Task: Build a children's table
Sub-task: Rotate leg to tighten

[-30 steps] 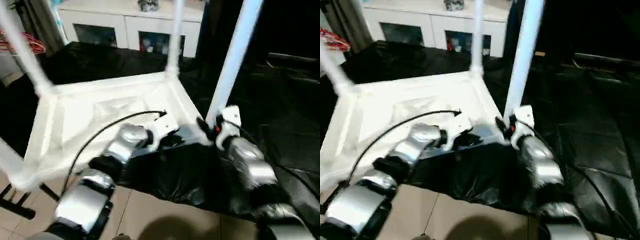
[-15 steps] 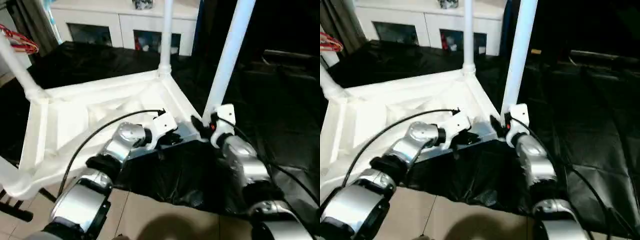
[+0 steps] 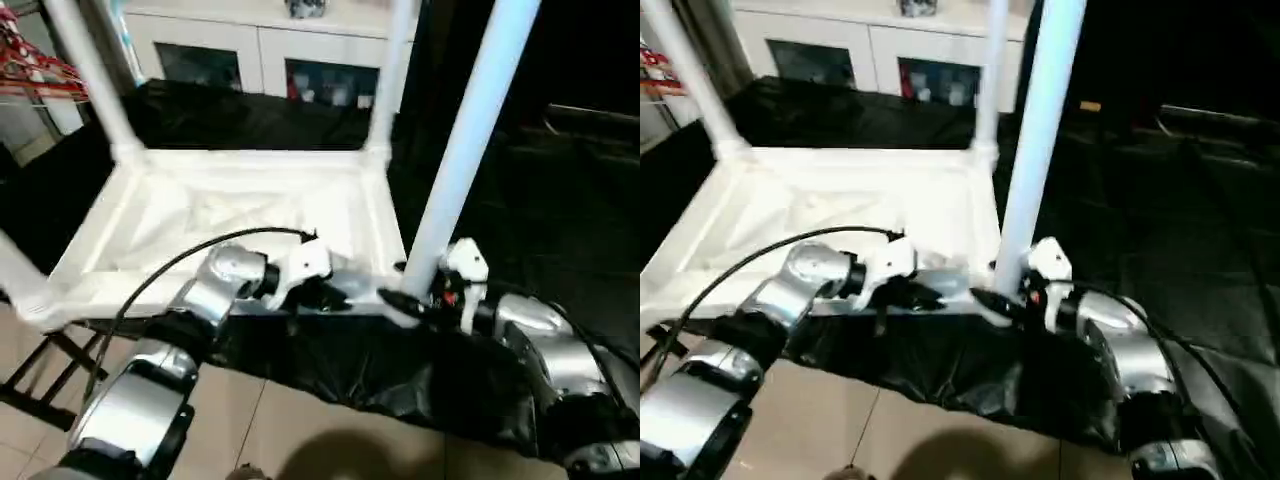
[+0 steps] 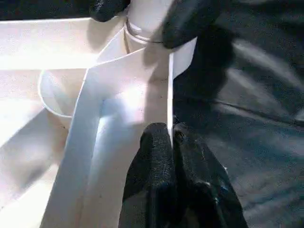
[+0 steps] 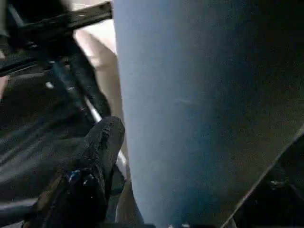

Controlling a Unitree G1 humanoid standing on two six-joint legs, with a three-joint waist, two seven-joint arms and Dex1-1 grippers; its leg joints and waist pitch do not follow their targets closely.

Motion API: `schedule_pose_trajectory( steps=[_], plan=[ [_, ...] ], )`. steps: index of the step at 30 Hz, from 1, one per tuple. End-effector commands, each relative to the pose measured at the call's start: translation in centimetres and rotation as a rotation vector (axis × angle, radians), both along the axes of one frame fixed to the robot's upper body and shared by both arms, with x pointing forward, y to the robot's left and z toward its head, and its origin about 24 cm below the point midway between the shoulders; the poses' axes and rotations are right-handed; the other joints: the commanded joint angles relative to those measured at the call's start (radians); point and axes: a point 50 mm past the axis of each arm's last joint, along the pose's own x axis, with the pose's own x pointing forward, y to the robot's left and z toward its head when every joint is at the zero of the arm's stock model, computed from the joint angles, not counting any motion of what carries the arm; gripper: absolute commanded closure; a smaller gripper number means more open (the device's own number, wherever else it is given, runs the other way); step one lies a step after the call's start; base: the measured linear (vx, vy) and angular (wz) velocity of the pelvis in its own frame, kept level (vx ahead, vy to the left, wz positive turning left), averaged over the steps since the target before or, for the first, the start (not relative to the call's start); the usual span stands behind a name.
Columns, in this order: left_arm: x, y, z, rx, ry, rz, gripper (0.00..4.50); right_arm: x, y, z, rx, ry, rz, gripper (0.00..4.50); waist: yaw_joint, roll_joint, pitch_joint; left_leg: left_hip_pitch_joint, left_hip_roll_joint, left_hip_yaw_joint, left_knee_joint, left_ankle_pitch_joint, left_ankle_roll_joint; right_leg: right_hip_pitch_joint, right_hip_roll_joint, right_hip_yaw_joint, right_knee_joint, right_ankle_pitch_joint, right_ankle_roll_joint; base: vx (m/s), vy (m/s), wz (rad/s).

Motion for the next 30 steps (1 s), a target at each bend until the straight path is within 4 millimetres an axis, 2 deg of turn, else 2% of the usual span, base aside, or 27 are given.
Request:
schedule_pose_trajectory(
  steps=[1,4,6,7,8,9,15,20,23,24,25,26,27,30],
  plan=[
    [0.2,-1.3,1.8,-0.068,-0.067,-0.065,4.5,-2.0,2.2,-0.9,0.003,0.073,0.234,1.41,0.001,-0.004,-0.06,0.002,0.004,0.01,-0.062,-0.253,0.058,0.058,-0.041,0.031,-0.065,-0.178,-0.236,0.0,0.0,0.0],
    [0.0,-0.7,1.7,-0.058,-0.05,-0.087,4.5,-2.8,2.1,-0.9,-0.008,0.098,0.308,1.66,0.005,-0.004,-0.06,-0.003,0.004,0.008,-0.062,-0.231,0.069,0.06,-0.041,0.032,-0.062,-0.153,-0.23,0.0,0.0,0.0],
    [0.0,-0.3,1.7,-0.049,-0.046,-0.093,4.5,-3.1,2.1,-0.9,-0.014,0.122,0.343,1.74,0.006,-0.005,-0.061,-0.002,0.004,0.009,-0.061,-0.226,0.068,0.059,-0.041,0.031,-0.062,-0.154,-0.233,0.0,0.0,0.0],
    [0.0,-0.2,1.7,-0.046,-0.045,-0.094,4.5,-3.2,2.1,-0.9,-0.017,0.132,0.355,1.78,0.007,-0.01,-0.06,-0.001,0.005,0.01,-0.062,-0.228,0.067,0.058,-0.041,0.031,-0.063,-0.164,-0.231,0.0,0.0,0.0],
    [0.0,-0.1,1.7,-0.044,-0.043,-0.094,4.5,-3.3,2.1,-1.0,-0.022,0.135,0.363,1.89,0.009,-0.008,-0.059,-0.001,0.004,0.009,-0.062,-0.229,0.066,0.057,-0.041,0.031,-0.062,-0.171,-0.23,0.0,0.0,0.0],
    [0.1,0.0,1.7,-0.043,-0.044,-0.091,4.5,-3.4,2.2,-1.1,-0.027,0.136,0.367,2.01,0.01,-0.005,-0.059,-0.001,0.006,0.009,-0.063,-0.231,0.063,0.056,-0.043,0.031,-0.064,-0.184,-0.226,0.0,0.0,0.0],
    [0.0,0.1,1.6,-0.046,-0.04,-0.084,4.5,-3.7,2.5,-1.2,-0.022,0.147,0.377,2.44,0.014,-0.007,-0.061,-0.003,0.005,0.008,-0.062,-0.215,0.055,0.057,-0.043,0.032,-0.061,-0.176,-0.219,0.0,0.0,0.0],
    [0.1,0.1,1.6,-0.062,-0.038,-0.064,4.5,-3.8,2.7,-1.3,-0.011,0.153,0.365,2.53,0.016,-0.007,-0.06,-0.002,0.004,0.009,-0.062,-0.218,0.054,0.056,-0.043,0.032,-0.063,-0.178,-0.217,0.0,0.0,0.0],
    [0.5,-0.1,1.7,-0.068,-0.054,0.0,4.5,-3.2,2.9,-1.5,0.018,0.135,0.276,2.53,0.015,-0.005,-0.058,-0.003,0.004,0.008,-0.065,-0.231,0.047,0.056,-0.043,0.031,-0.066,-0.208,-0.21,0.0,0.0,0.0],
    [0.8,-0.3,1.7,-0.073,-0.068,0.038,4.5,-2.7,3.1,-1.7,0.023,0.119,0.207,2.54,0.015,-0.003,-0.057,0.0,0.004,0.008,-0.067,-0.253,0.041,0.053,-0.044,0.031,-0.071,-0.248,-0.2,0.0,0.0,0.0],
    [0.8,-0.3,1.7,-0.073,-0.068,0.038,4.5,-2.7,3.1,-1.7,0.023,0.119,0.207,2.54,0.012,-0.004,-0.054,0.001,0.003,0.007,-0.07,-0.274,0.031,0.051,-0.046,0.031,-0.075,-0.295,-0.189,0.0,0.0,0.0],
    [1.0,-0.6,1.7,-0.078,-0.073,0.068,4.5,-2.3,3.2,-1.8,0.028,0.111,0.148,2.54,0.012,-0.006,-0.054,0.0,0.002,0.006,-0.071,-0.281,0.029,0.053,-0.046,0.031,-0.078,-0.32,-0.179,0.0,0.0,0.0],
    [1.2,-0.9,1.8,-0.082,-0.082,0.094,4.5,-1.9,3.3,-2.0,0.027,0.099,0.085,2.55,0.01,-0.007,-0.053,0.003,0.002,0.006,-0.072,-0.286,0.023,0.048,-0.048,0.032,-0.082,-0.353,-0.166,0.0,0.0,0.0],
    [1.8,-2.4,2.2,-0.101,-0.11,0.169,4.5,0.0,4.0,-2.7,0.034,0.106,-0.163,2.56,-0.008,-0.007,-0.051,0.005,-0.003,0.001,-0.077,-0.309,-0.002,0.044,-0.048,0.028,-0.092,-0.447,-0.135,0.0,0.0,0.0]
  ],
)
